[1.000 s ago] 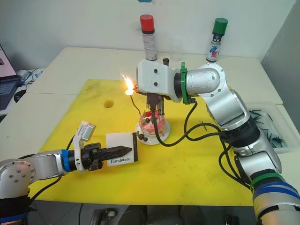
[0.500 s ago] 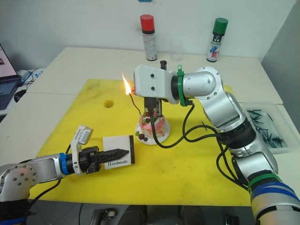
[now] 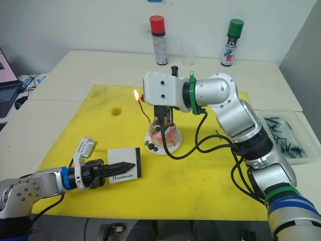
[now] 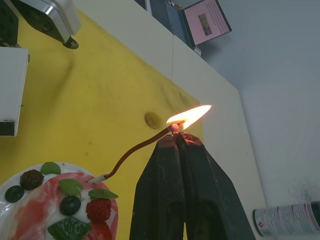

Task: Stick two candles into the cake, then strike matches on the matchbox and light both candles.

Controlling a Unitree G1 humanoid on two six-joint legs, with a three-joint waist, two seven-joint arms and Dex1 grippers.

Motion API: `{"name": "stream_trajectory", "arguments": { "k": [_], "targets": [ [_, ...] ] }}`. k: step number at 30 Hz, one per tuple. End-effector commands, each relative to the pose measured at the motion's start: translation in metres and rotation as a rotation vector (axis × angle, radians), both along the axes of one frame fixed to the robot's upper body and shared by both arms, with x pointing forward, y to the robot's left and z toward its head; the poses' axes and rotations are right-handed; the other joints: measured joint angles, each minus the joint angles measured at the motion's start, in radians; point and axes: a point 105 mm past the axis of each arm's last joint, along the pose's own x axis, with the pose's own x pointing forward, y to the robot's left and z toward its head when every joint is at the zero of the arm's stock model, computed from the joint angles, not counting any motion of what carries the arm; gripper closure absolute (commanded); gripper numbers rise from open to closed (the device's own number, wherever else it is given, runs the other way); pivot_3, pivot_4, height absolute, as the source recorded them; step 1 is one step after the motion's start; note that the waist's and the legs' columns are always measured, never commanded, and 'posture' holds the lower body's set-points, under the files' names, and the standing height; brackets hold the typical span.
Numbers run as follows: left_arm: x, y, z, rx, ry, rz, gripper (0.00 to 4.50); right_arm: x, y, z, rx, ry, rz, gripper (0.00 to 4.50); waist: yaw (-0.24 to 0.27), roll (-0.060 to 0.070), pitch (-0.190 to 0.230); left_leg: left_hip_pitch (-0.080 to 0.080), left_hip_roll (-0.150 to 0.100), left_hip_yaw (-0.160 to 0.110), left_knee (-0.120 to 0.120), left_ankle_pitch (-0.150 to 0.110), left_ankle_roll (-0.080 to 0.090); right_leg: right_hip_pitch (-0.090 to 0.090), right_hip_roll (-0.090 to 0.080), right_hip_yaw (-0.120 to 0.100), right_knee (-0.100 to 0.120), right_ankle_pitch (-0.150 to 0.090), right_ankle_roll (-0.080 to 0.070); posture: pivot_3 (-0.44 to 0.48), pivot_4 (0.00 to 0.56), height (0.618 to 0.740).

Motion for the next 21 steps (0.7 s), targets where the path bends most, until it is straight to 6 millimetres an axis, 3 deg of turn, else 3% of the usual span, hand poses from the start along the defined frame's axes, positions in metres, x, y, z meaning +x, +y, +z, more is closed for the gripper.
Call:
{"name": "stream_trajectory", "arguments": {
  "k": [1,21],
  "targets": [
    [0.0,0.0016,0.0025,-0.001,-0.02,-0.008,4.5,-0.0016,-0.0012,0.0071,0.019,-0.03,0.003,4.46,0.0,0.0,0.0,0.0,0.0,0.0,0.0,0.0,0.0,0.0,0.0,0.0,0.0,0.0,0.0,0.0,0.15,0.733],
    [0.0018,-0.003,0.0048,-0.004,-0.025,-0.024,4.5,-0.0005,-0.0023,0.0096,0.029,-0.041,-0.007,4.46,0.0,0.0,0.0,0.0,0.0,0.0,0.0,0.0,0.0,0.0,0.0,0.0,0.0,0.0,0.0,0.0,0.15,0.733]
  ]
}}
